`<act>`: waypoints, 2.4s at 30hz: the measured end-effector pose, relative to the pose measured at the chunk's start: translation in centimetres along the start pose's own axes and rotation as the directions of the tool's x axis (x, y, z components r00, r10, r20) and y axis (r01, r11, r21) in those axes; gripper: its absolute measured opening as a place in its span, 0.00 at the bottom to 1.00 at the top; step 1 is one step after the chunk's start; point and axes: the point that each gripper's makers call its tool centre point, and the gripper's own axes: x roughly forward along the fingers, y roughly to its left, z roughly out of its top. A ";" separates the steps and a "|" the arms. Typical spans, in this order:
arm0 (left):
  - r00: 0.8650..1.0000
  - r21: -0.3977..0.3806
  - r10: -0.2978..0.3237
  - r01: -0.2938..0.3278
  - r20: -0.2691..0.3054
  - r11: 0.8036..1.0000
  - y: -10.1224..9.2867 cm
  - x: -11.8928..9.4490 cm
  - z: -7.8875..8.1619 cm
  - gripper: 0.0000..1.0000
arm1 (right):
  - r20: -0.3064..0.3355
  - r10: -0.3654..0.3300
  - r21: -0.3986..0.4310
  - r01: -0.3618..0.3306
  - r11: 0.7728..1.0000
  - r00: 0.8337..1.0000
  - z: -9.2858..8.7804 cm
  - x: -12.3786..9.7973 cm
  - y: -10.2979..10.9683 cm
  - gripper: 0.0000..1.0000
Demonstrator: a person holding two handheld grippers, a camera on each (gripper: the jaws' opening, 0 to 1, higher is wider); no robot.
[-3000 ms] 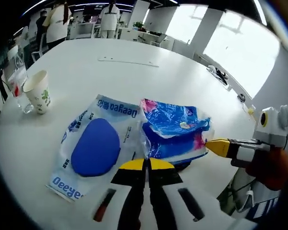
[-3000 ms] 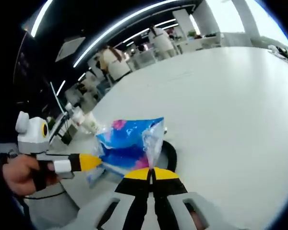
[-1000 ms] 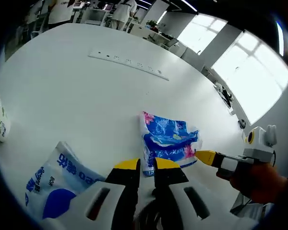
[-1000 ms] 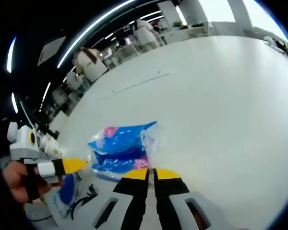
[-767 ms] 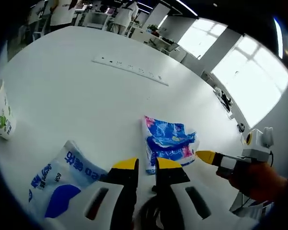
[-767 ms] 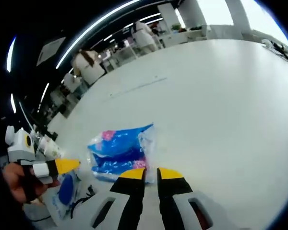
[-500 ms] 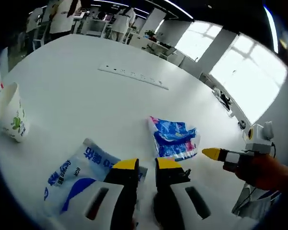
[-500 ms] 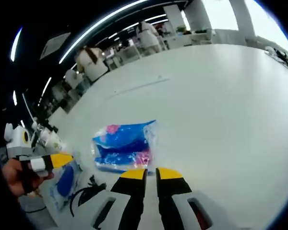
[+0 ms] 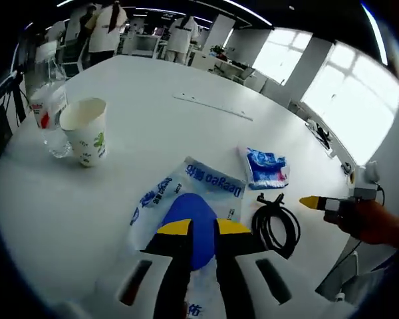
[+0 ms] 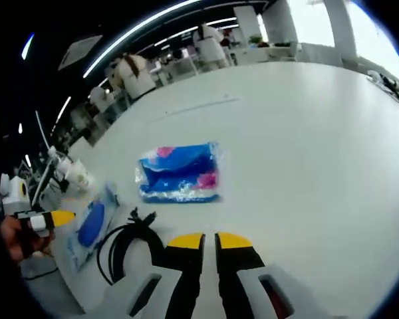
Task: Arrange the tabletop items into an orderly group along one side of the table until the central work area is clear of visible clutter.
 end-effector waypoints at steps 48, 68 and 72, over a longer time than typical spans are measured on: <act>0.986 -0.198 -0.041 0.008 -0.162 0.980 3.1 -5.8 -8.0 0.20 | 0.080 0.112 -0.107 -0.103 0.989 0.991 -4.4 -4.4 12.8 0.11; 0.983 -0.256 -0.086 0.043 -0.161 0.966 1.6 -4.3 -8.4 0.20 | 0.107 0.062 -0.097 -0.051 0.994 0.992 -5.0 -7.1 11.1 0.12; 0.981 -0.256 -0.099 0.054 -0.168 0.965 1.1 -4.2 -8.6 0.19 | 0.116 0.052 -0.084 -0.042 0.996 0.992 -5.2 -7.8 11.0 0.12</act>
